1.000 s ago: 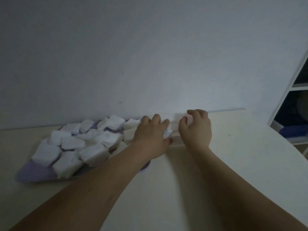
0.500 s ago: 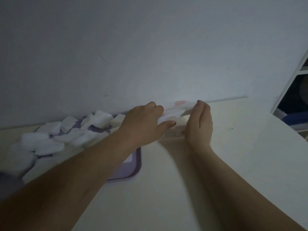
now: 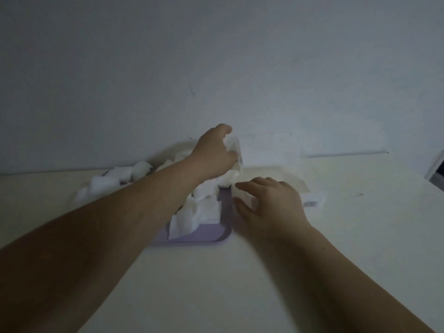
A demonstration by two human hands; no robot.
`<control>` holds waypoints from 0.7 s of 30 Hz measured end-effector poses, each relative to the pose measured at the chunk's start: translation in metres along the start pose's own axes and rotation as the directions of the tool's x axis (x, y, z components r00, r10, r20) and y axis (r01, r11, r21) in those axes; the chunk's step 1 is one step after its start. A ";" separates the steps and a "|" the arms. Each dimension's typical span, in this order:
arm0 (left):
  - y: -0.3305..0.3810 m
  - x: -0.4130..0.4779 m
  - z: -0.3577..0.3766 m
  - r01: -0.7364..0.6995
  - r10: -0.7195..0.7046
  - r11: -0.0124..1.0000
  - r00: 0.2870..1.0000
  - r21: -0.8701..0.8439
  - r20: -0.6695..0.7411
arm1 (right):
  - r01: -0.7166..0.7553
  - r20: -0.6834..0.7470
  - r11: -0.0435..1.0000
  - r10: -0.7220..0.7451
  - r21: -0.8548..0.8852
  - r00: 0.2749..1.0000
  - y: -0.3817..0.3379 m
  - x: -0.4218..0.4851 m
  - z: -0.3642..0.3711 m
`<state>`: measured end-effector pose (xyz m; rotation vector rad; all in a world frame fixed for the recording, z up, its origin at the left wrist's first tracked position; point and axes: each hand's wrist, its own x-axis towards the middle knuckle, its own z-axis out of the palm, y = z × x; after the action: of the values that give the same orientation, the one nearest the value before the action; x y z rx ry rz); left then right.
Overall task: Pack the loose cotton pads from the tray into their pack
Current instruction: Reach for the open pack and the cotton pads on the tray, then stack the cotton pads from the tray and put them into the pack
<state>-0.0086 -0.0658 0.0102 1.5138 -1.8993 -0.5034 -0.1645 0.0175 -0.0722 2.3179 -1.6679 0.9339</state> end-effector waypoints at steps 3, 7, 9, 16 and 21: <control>-0.024 -0.027 -0.015 -0.059 0.058 0.991 0.998 0.118 0.007 | -0.054 -0.048 0.998 0.052 -0.039 0.997 0.005 0.000 0.003; -0.059 -0.064 -0.040 -0.088 0.091 0.980 0.996 0.177 -0.008 | 0.020 -0.223 1.000 -0.024 -0.022 0.975 -0.004 0.003 0.002; -0.074 -0.079 -0.049 -0.057 0.050 0.983 0.998 0.177 0.043 | 0.103 -0.254 0.985 -0.066 0.135 0.965 -0.024 0.000 0.002; -0.089 -0.110 -0.053 -0.116 0.073 0.984 0.956 0.135 0.285 | 0.072 0.178 0.933 -0.143 0.353 0.974 -0.047 -0.015 0.015; -0.101 -0.113 -0.041 -0.110 0.105 0.994 0.970 0.009 0.219 | -0.049 0.234 0.911 -0.053 0.409 0.971 -0.039 -0.012 0.022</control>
<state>0.1052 0.0206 -0.0543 1.4075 -2.1480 -0.6229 -0.1231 0.0318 -0.0873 2.8086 -1.6849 1.1407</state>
